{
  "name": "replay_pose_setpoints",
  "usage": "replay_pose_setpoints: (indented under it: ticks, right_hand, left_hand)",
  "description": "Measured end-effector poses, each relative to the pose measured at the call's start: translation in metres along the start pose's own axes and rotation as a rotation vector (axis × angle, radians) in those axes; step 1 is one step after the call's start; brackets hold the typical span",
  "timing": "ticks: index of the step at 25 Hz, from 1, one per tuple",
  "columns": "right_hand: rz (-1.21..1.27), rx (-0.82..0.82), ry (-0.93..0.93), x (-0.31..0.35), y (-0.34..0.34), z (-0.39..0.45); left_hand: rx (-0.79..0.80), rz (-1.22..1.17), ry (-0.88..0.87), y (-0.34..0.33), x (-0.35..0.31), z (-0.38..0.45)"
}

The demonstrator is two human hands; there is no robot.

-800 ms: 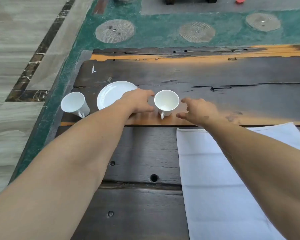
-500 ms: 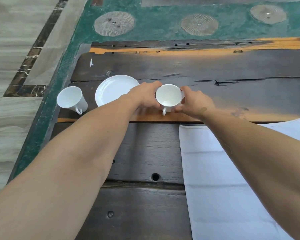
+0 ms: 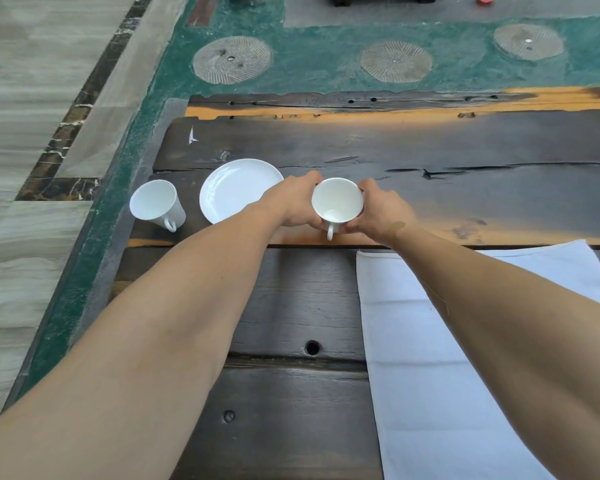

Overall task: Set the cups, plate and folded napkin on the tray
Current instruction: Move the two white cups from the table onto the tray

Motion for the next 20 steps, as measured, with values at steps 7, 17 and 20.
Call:
replay_pose_setpoints:
  ticks: [7,17,20]
  right_hand:
    - [-0.027,-0.010,-0.004,0.019,0.018,-0.068]
    - [0.003,0.037,0.006,0.036,0.017,-0.218]
    - [0.001,0.063,-0.001,0.037,0.010,-0.259]
  left_hand:
    - [-0.006,0.049,0.000,0.016,-0.023,-0.070]
    - [0.015,0.119,-0.037,0.005,-0.062,-0.214]
    - [0.032,0.103,0.007,-0.010,-0.065,-0.255]
Point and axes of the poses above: each hand's wrist, its own z-axis towards the middle knuckle, its own y-axis out of the back of the hand, x = y × z, the point moved 6 cm from there along z, towards the middle knuckle, and after that the axes turned 6 degrees about z, right-handed, at the moved point
